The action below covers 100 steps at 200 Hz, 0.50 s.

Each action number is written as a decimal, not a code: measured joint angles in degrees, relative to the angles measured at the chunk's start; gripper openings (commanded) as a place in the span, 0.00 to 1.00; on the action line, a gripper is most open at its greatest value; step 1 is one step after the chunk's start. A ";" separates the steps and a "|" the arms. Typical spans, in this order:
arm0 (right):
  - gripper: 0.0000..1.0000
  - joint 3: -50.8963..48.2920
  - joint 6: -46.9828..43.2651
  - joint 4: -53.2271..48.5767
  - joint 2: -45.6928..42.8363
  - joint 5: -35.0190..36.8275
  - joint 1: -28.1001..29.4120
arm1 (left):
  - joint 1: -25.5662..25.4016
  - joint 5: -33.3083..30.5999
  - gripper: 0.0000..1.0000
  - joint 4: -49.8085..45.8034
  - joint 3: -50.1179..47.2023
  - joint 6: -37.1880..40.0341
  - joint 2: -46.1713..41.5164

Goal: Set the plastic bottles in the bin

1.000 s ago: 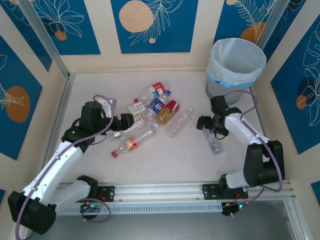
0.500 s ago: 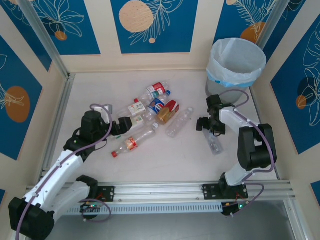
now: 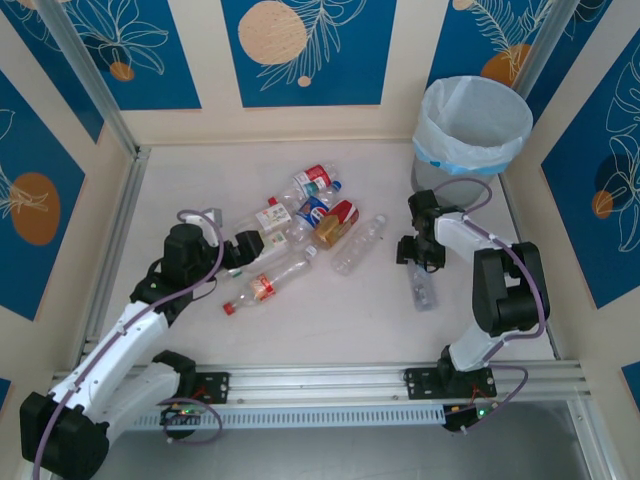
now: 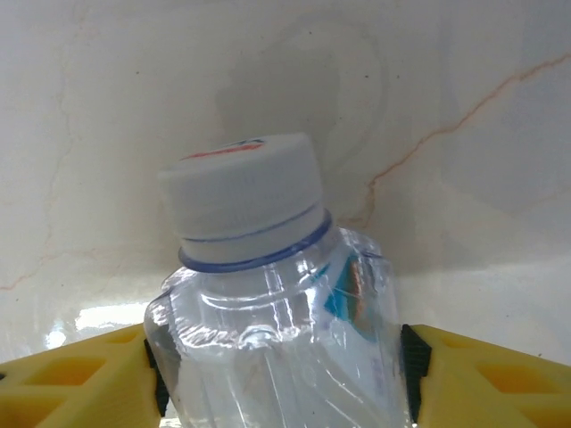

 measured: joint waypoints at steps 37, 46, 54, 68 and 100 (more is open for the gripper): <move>0.51 0.04 0.04 0.31 -0.39 0.22 0.15 | 0.00 -0.15 0.99 0.44 -0.17 0.17 0.02; 0.51 0.04 0.24 0.55 -0.85 0.26 0.28 | 0.00 -0.17 0.99 0.42 -0.20 0.24 0.02; 0.50 0.04 0.22 0.66 -1.53 0.33 0.42 | 0.00 -0.17 0.99 0.42 -0.20 0.24 0.02; 0.49 0.02 0.22 1.03 -3.74 0.39 0.83 | 0.00 -0.15 0.99 0.44 -0.20 0.28 0.33; 0.49 0.00 0.39 2.69 -11.13 0.37 2.43 | 0.00 2.29 0.99 0.28 0.55 1.64 3.30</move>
